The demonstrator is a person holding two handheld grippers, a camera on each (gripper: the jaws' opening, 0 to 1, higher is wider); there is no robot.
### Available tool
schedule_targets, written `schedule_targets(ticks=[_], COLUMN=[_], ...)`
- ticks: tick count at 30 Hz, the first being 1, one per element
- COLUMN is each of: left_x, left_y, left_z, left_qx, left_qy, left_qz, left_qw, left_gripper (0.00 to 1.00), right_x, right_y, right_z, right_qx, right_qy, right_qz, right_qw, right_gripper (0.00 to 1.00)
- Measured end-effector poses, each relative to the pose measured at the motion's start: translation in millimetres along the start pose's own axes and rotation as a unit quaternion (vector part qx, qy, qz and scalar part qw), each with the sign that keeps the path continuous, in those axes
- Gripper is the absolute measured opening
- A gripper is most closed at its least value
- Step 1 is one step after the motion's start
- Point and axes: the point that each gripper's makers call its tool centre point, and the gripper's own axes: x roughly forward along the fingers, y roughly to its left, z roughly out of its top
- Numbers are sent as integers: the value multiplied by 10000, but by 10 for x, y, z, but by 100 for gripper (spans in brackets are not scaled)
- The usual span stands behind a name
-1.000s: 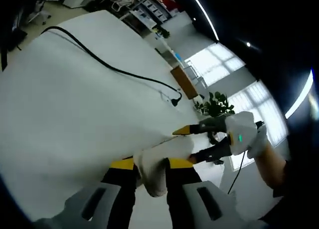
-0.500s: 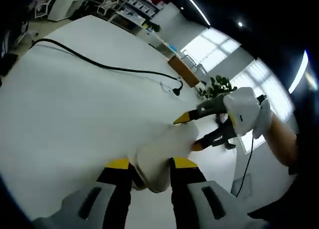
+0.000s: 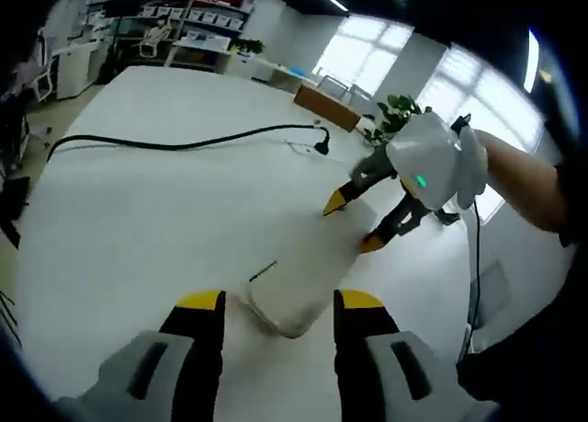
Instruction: Arrange the utensils inside the cutlery case until each visible utensil rests in its matching compartment.
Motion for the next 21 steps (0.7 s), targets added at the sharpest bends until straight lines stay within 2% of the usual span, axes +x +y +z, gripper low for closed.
schedule_targets(ticks=[5, 7, 11, 18, 21], left_x=[74, 91, 134, 132, 130], left_y=[-56, -88, -140, -125, -119], left_z=[-133, -137, -143, -167, -165], left_qx=[116, 130, 207, 385, 434], left_qy=[242, 271, 326, 418, 431], left_qz=[-85, -130, -164, -144, -137], left_qw=[9996, 9995, 9991, 9983, 9980], left_gripper=[48, 48, 49, 49, 49], right_x=[1, 4, 10, 25, 24], right_y=[-2, 6, 10, -1, -10], right_z=[-30, -45, -33, -4, -20], right_qx=[146, 328, 354, 472, 877], right_qy=[-101, -164, -188, -170, -320], right_qz=[64, 128, 173, 264, 280], right_qw=[9998, 9992, 9990, 9984, 9952], right_gripper=[40, 39, 39, 40, 42])
